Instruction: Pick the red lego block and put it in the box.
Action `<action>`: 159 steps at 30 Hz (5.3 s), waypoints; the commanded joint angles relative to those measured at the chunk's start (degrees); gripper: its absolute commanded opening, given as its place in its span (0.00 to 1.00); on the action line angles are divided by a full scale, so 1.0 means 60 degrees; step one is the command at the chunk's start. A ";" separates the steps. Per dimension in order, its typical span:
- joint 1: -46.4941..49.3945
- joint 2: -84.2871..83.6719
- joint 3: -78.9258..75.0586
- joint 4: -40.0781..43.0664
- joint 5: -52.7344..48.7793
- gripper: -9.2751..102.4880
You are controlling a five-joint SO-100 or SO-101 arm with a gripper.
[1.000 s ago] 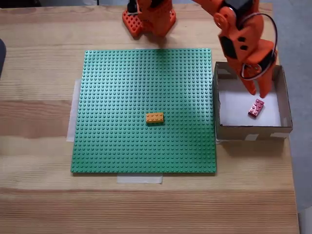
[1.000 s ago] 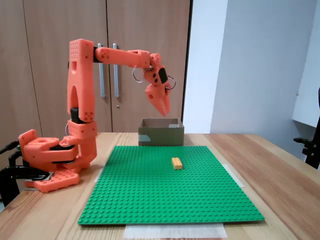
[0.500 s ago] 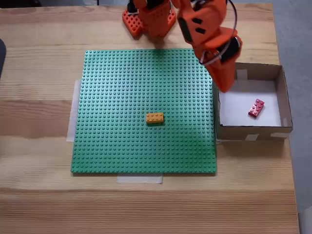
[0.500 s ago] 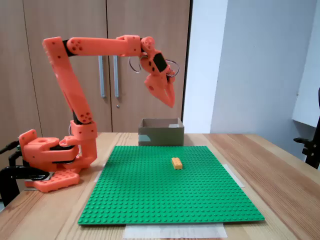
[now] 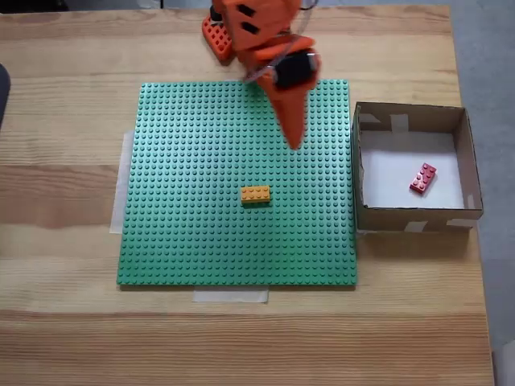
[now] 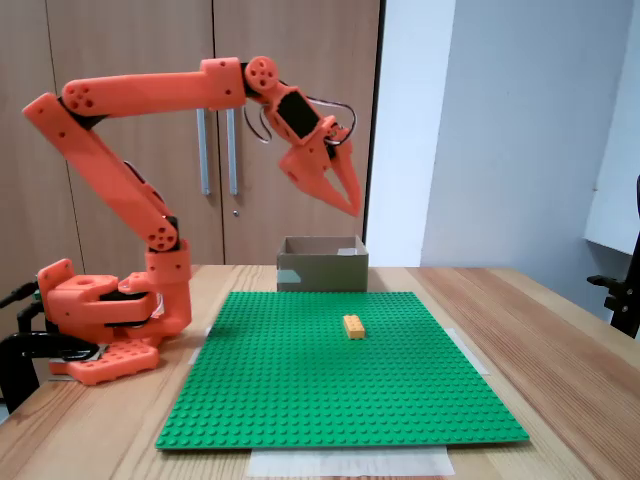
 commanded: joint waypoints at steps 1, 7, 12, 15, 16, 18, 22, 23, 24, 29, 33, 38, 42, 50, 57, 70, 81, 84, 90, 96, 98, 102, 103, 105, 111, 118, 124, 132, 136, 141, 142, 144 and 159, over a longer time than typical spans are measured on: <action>0.0454 0.0894 0.0410 -0.0308 0.0161 0.07; 0.1274 0.2563 0.1655 -0.0674 0.0703 0.07; 0.1787 0.4014 0.2798 -0.0879 0.0938 0.07; 0.2095 0.4878 0.3574 -0.0908 0.0967 0.07; 0.2153 0.5186 0.3853 -0.0938 0.0952 0.07; 0.2271 0.5698 0.4336 -0.0864 0.0981 0.07; 0.2358 0.6650 0.5259 -0.0586 0.1011 0.07; 0.2373 0.6885 0.5493 -0.0527 0.1040 0.07; 0.2373 0.7090 0.5713 -0.0439 0.0996 0.07; 0.2505 0.7939 0.6445 -0.0059 0.1040 0.07; 0.2534 0.8335 0.6958 0.0117 0.1011 0.07; 0.2695 0.8936 0.7983 0.0073 0.0864 0.07; 0.2710 0.8994 0.8335 0.0029 0.0850 0.07; 0.2739 0.9551 0.9097 0.0088 0.0806 0.07; 0.2754 0.9858 0.9551 0.0132 0.0864 0.07; 0.2754 0.9858 0.9976 0.0293 0.0688 0.07; 0.2930 0.9858 1.0400 0.0264 0.0615 0.07; 0.2930 0.9858 1.0400 0.0264 0.0615 0.07; 0.2930 0.9858 1.0400 0.0264 0.0601 0.07; 0.2930 0.9858 1.0400 0.0264 0.0586 0.07; 0.2930 0.9858 1.0400 0.0264 0.0586 0.07; 0.2930 0.9858 1.0400 0.0264 0.0586 0.07; 0.2930 0.9858 1.0400 0.0264 0.0586 0.07; 0.2930 0.9858 1.0400 0.0264 0.0586 0.07; 0.2930 0.9858 1.0400 0.0264 0.0586 0.07; 0.2930 0.9858 1.0400 0.0264 0.0586 0.07; 0.2930 0.9858 1.0400 0.0264 0.0586 0.07; 0.2930 0.9858 1.0400 0.0264 0.0586 0.07; 0.2930 0.9858 1.0400 0.0264 0.0586 0.07; 0.2930 0.9858 1.0400 0.0264 0.0586 0.07; 0.2930 0.9858 1.0400 0.0264 0.0586 0.07; 0.2930 0.9858 1.0400 0.0264 0.0586 0.07; 0.2930 0.9858 1.0400 0.0264 0.0571 0.07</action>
